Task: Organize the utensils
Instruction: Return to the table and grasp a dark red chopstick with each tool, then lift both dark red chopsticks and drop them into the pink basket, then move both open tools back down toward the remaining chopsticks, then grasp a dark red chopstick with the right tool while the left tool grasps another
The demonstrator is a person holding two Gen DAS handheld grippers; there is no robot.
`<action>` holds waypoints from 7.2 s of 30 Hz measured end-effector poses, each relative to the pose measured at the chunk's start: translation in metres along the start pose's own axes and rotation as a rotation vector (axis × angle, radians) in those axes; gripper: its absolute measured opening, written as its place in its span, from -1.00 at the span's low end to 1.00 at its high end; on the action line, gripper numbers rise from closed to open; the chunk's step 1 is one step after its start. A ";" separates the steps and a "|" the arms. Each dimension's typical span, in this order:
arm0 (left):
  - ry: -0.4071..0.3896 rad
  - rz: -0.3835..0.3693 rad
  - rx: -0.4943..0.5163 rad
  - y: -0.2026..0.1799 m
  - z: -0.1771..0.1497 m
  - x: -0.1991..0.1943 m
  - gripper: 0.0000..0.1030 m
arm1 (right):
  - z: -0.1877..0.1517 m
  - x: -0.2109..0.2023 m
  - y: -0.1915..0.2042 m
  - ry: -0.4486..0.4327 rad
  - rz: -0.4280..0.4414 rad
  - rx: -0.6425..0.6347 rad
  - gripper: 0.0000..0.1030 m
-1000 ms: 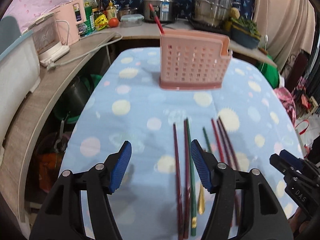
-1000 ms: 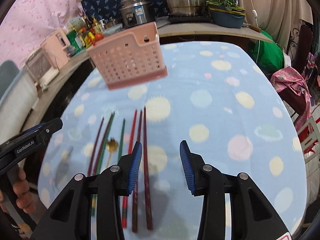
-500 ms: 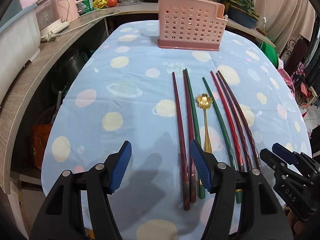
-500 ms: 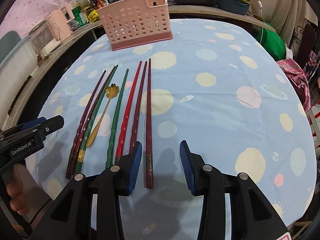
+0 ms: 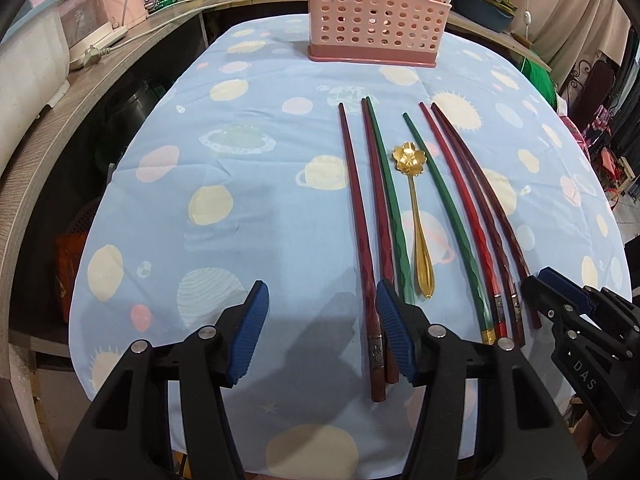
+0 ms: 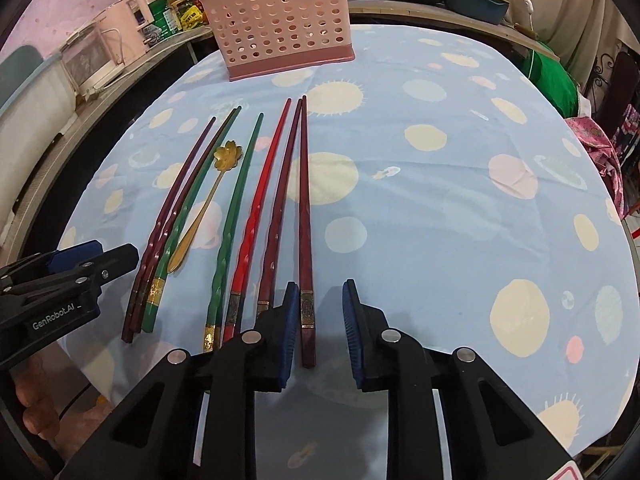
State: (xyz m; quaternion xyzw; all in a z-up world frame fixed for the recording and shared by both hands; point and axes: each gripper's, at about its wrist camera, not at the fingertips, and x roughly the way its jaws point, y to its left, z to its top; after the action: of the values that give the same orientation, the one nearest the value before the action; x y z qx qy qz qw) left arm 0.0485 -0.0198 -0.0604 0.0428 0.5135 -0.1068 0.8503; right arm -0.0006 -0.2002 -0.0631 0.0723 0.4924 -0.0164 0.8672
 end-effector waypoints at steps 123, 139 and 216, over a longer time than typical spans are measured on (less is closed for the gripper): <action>-0.463 -0.115 -0.178 0.040 0.294 -0.067 -0.80 | 0.328 -0.042 -0.029 -0.498 0.181 0.218 -0.75; -0.523 -0.096 -0.194 0.039 0.267 -0.103 -0.16 | 0.283 -0.086 -0.016 -0.531 0.190 0.158 -0.46; 0.024 -0.111 -0.022 -0.008 -0.003 -0.007 -0.05 | -0.001 0.000 0.010 0.014 0.038 -0.039 -0.87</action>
State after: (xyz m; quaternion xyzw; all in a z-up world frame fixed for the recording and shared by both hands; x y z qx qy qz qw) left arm 0.0410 -0.0258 -0.0557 0.0060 0.5264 -0.1475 0.8373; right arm -0.0005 -0.1896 -0.0631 0.0649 0.4970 0.0102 0.8652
